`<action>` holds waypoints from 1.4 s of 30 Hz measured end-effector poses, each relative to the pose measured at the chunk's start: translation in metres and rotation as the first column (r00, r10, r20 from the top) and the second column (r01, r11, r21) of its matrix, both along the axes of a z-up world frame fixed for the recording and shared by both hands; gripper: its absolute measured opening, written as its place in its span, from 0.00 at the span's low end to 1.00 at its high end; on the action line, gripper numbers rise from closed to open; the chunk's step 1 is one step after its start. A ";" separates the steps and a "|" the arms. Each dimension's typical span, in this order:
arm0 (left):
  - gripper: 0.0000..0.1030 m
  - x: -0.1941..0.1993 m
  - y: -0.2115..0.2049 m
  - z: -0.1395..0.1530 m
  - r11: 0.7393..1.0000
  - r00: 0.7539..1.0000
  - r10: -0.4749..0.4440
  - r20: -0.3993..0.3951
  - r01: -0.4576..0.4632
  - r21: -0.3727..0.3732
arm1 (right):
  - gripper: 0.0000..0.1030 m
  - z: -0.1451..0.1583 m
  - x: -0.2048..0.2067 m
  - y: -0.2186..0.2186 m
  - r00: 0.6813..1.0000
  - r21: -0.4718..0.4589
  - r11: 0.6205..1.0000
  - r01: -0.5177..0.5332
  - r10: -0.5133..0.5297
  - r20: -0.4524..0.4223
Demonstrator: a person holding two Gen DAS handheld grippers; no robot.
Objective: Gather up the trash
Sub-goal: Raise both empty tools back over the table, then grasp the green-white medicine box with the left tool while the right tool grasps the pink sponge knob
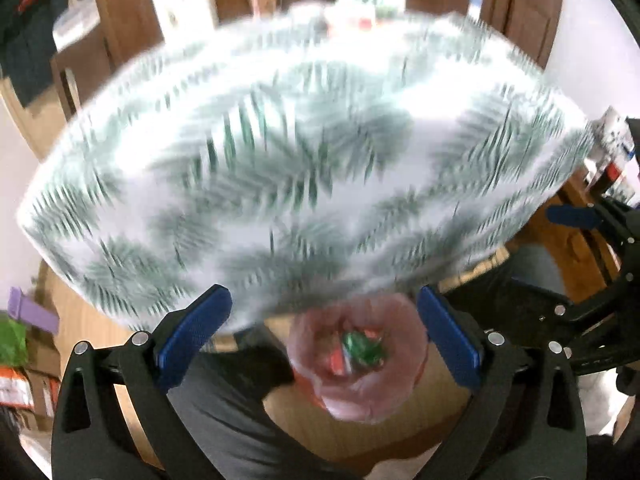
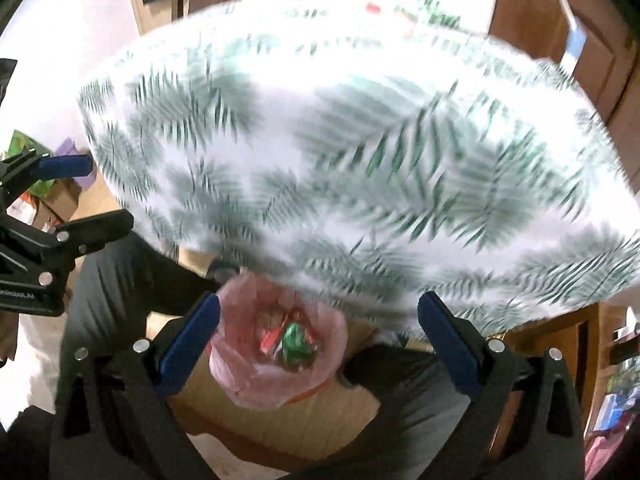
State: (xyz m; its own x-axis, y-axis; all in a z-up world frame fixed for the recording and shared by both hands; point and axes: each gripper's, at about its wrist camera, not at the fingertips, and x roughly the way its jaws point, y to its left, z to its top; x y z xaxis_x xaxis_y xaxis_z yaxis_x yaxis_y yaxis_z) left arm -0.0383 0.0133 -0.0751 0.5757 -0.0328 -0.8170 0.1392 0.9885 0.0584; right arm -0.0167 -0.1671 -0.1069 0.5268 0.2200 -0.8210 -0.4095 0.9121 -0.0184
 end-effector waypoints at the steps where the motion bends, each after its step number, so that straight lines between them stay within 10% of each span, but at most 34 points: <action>1: 0.94 0.003 -0.003 0.013 1.000 1.000 -0.007 0.026 0.007 0.002 | 0.95 0.014 0.003 -0.003 1.000 0.007 1.000 0.005 -0.005 0.027; 19: 0.94 0.112 -0.046 0.120 0.999 0.975 -0.044 0.217 0.041 0.019 | 0.95 0.119 0.082 -0.050 0.972 0.090 0.991 0.098 -0.115 0.205; 42: 0.94 0.322 -0.079 0.059 0.998 0.998 0.050 0.037 -0.051 0.022 | 0.95 0.104 0.180 -0.090 0.972 0.120 0.984 0.133 -0.153 0.177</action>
State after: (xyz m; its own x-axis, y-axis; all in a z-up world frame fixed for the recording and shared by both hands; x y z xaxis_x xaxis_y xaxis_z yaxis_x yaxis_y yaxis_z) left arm 0.2839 -0.0658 -0.0157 0.6054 0.0156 -0.7958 0.0866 0.9926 0.0854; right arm 0.1632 -0.2569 -0.0029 0.6998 0.2126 -0.6820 -0.2734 0.9617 0.0192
